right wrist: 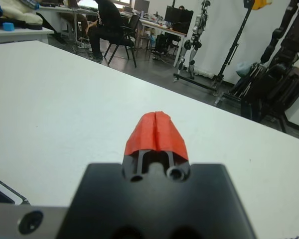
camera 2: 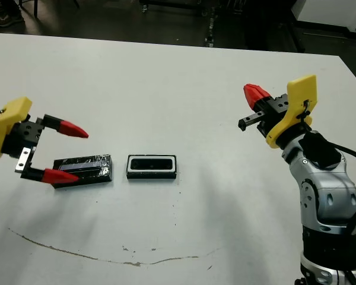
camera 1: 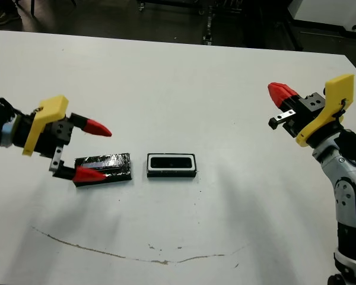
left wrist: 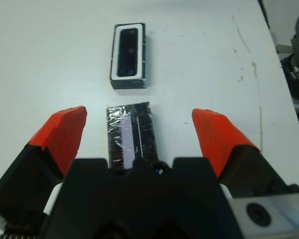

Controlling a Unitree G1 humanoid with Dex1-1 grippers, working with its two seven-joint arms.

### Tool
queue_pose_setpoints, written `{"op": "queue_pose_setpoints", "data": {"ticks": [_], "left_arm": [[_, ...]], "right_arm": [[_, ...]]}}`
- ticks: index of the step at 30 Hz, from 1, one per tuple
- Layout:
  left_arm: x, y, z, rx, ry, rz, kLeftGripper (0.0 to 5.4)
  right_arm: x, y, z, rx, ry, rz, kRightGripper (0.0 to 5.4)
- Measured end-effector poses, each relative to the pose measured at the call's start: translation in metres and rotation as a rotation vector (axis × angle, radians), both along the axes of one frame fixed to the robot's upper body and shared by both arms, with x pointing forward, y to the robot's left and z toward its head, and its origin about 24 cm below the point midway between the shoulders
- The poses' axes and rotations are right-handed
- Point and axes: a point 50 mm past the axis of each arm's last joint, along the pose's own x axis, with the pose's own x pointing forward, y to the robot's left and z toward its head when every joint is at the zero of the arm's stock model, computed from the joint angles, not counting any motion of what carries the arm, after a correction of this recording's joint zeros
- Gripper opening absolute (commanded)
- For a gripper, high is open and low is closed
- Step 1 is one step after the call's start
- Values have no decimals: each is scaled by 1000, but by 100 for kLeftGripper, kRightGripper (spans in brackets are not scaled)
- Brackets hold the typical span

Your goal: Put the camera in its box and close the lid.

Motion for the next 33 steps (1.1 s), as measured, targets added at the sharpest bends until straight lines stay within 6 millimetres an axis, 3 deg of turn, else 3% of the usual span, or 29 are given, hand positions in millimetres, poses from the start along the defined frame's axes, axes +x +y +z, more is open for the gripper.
{"op": "queue_pose_setpoints", "data": {"ticks": [18,28,33], "left_arm": [[-4,5,-23,27,-14,113,540],[-6,7,-37,34,128,196,540],[-4,5,-37,37,116,228,540]], "right_arm": [[-1,-2,0,-30,-5,-6,1],[-1,-3,0,-37,-6,-4,1],[-1,-2,0,-39,-4,5,1]]}}
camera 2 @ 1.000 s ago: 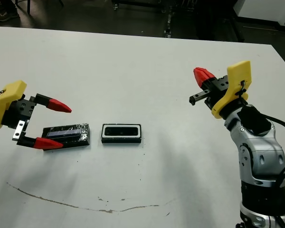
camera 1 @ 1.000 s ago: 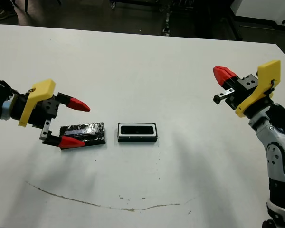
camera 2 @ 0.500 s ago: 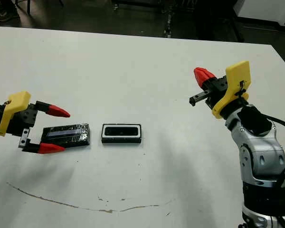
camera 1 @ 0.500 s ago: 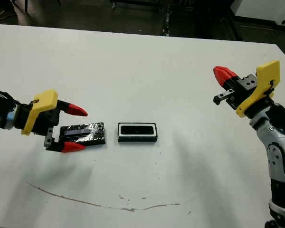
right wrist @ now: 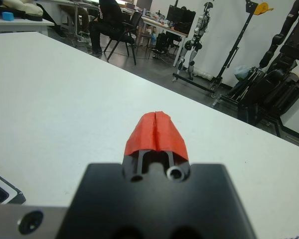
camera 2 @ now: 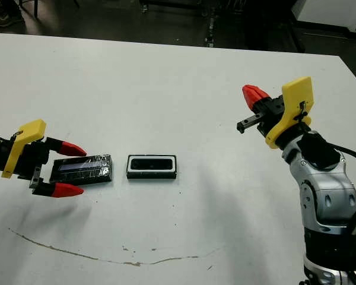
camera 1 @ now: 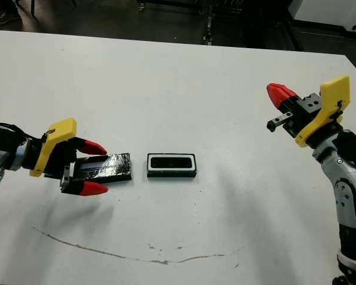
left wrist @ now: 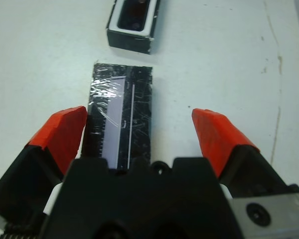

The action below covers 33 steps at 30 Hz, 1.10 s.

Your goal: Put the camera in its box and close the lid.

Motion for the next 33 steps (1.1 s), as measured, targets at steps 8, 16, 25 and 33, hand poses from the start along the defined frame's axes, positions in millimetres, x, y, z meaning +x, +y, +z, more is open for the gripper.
{"op": "queue_pose_setpoints", "data": {"ticks": [8,16,25,33], "left_arm": [[-1,2,-3,-31,64,49,471],[0,6,-6,-66,95,67,358],[2,6,-6,-65,167,75,229],[3,5,-6,-42,173,60,110]], "right_arm": [[0,0,0,-18,-3,-4,0],[0,0,0,-20,-2,-3,0],[0,1,0,-27,-4,-7,0],[0,1,1,-29,-7,-12,0]]}}
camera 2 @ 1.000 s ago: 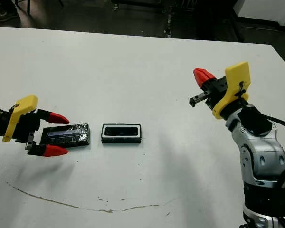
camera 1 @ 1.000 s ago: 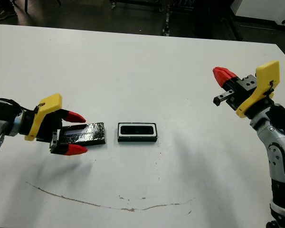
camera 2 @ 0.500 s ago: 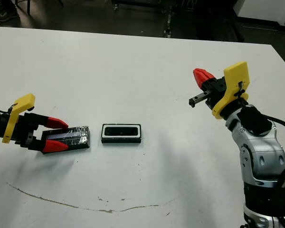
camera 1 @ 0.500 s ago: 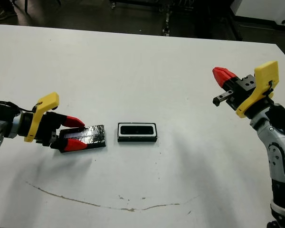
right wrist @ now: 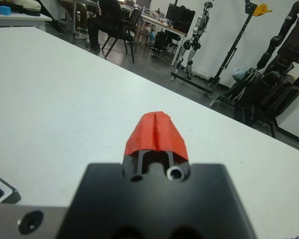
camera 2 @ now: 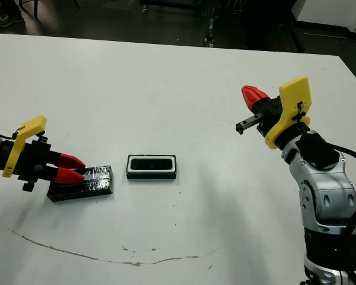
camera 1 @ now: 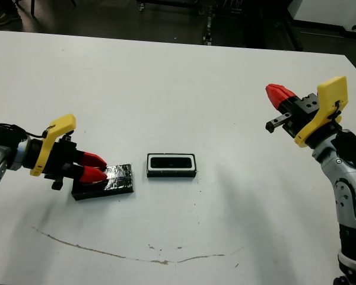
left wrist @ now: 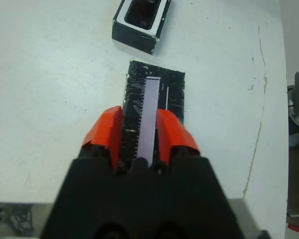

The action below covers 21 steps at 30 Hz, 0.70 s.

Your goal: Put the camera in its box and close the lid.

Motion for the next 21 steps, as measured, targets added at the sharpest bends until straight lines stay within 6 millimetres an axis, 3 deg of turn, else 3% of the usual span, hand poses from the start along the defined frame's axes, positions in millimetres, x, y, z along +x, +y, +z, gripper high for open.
{"op": "queue_pose_setpoints", "data": {"ticks": [4,6,12,21], "left_arm": [[0,0,0,3,-5,-6,51],[0,0,1,2,-28,-34,63],[2,-1,8,19,-169,-136,138],[3,-3,48,-46,-434,-177,265]], "right_arm": [[0,0,1,-1,-4,1,0],[-1,1,1,-2,-3,1,0],[-1,1,1,0,2,1,0],[-1,1,0,1,11,1,0]]}}
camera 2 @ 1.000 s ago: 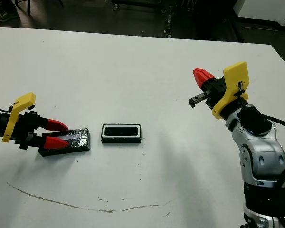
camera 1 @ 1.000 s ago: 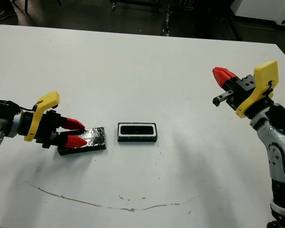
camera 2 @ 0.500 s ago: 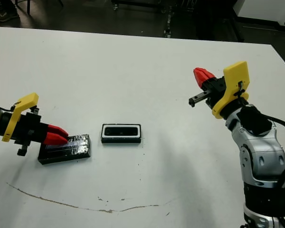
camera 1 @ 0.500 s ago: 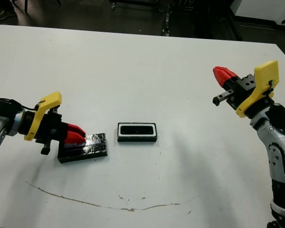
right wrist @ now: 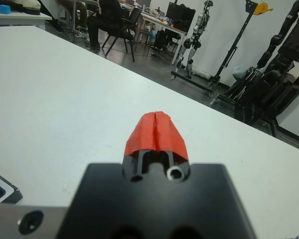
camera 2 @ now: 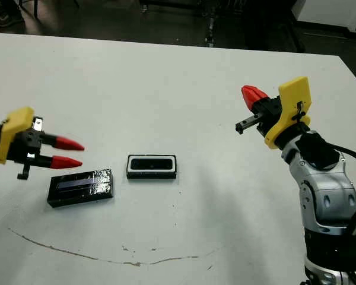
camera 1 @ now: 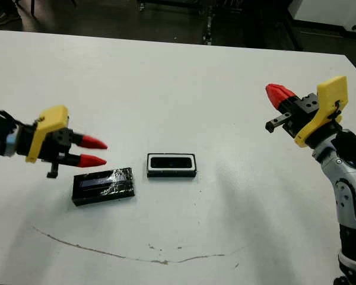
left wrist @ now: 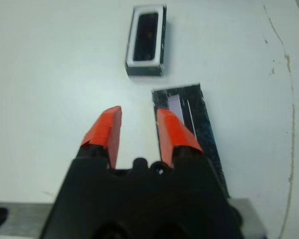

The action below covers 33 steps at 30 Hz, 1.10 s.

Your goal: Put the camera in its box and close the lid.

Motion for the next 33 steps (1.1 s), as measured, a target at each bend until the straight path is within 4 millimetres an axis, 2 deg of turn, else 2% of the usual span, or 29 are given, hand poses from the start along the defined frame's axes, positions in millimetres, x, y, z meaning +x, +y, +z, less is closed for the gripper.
{"op": "queue_pose_setpoints", "data": {"ticks": [6,15,20,24,33], "left_arm": [[-7,-4,19,-41,-46,2,347],[-10,-3,7,11,-16,-15,473],[-11,-8,-2,36,63,-12,539],[-13,-8,-12,63,169,12,539],[-20,-7,-25,27,289,31,539]], "right_arm": [[0,0,0,8,2,7,0],[0,-1,0,5,13,5,0],[-1,-1,0,4,15,7,0],[-1,0,-1,3,22,6,0],[-1,-1,0,-1,22,4,0]]}}
